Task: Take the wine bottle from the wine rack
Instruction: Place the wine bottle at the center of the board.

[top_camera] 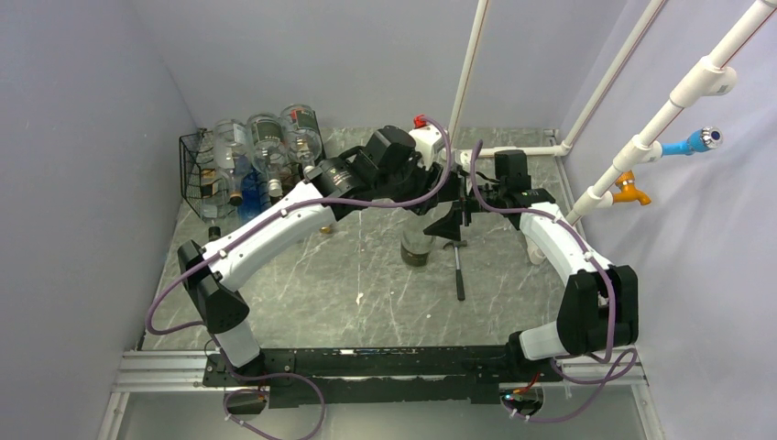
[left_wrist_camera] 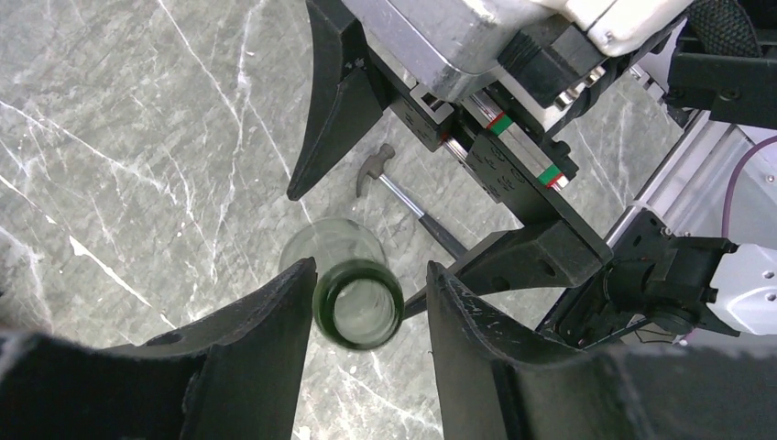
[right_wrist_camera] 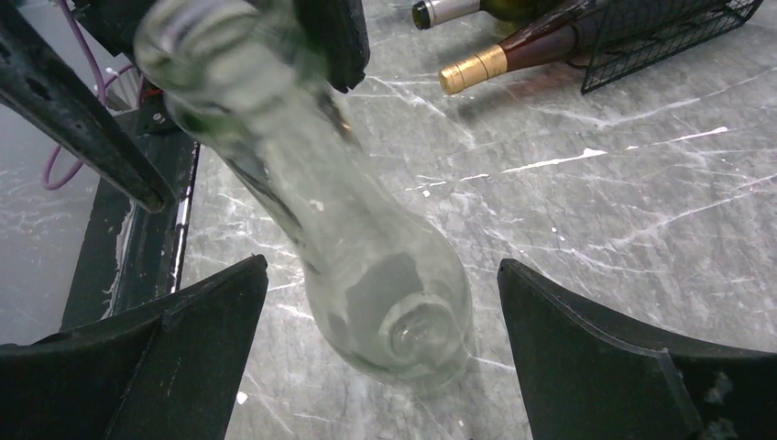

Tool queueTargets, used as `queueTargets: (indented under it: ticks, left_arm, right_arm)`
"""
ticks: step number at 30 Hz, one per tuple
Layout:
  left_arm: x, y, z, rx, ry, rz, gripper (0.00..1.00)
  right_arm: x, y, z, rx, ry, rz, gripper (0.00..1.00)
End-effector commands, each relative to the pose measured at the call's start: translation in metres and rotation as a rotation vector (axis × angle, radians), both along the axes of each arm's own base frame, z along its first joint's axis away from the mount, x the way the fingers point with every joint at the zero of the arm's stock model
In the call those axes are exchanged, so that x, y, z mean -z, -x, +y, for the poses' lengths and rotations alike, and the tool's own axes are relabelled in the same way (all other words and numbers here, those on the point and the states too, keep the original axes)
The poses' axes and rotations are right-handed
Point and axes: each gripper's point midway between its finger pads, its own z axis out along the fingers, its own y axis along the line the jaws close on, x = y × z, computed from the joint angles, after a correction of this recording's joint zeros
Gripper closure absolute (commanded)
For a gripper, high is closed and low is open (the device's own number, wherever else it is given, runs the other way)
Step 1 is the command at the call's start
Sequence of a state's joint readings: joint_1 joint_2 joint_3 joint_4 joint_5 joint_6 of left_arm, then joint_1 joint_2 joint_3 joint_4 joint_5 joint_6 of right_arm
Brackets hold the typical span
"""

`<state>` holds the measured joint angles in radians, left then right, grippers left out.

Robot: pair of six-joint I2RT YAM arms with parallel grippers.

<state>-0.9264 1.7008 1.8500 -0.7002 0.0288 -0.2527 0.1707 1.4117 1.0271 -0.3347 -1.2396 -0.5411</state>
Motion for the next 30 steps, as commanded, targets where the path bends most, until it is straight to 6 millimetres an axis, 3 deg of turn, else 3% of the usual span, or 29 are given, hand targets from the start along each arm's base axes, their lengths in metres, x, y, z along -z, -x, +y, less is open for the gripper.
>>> queueTargets:
  ticks: [1,8,15,23,25,30]
  left_arm:
    - [-0.034,0.003,-0.004,0.005,0.091,-0.042,0.47]
    - [-0.047,0.009,0.004,0.004,0.132,-0.064,0.43]
    - [-0.062,0.011,0.024,-0.026,0.205,-0.101,0.26]
    - [-0.067,0.012,0.075,-0.104,0.287,-0.169,0.02]
    - [-0.067,0.018,0.091,-0.118,0.311,-0.186,0.0]
    - [-0.042,0.028,0.126,-0.181,0.334,-0.161,0.01]
  right_arm:
    - [-0.019,0.003,0.001,-0.026,-0.043,-0.056,0.0]
    - [-0.023,0.003,0.0,-0.02,-0.041,-0.073,0.01]
    - [-0.027,0.005,0.001,-0.038,-0.016,-0.1,0.01]
    - [-0.042,0.0,0.009,-0.06,0.027,-0.163,0.01]
    - [-0.046,0.0,0.013,-0.073,0.035,-0.165,0.01]
    - [-0.048,0.003,0.023,-0.087,0.054,-0.17,0.02]
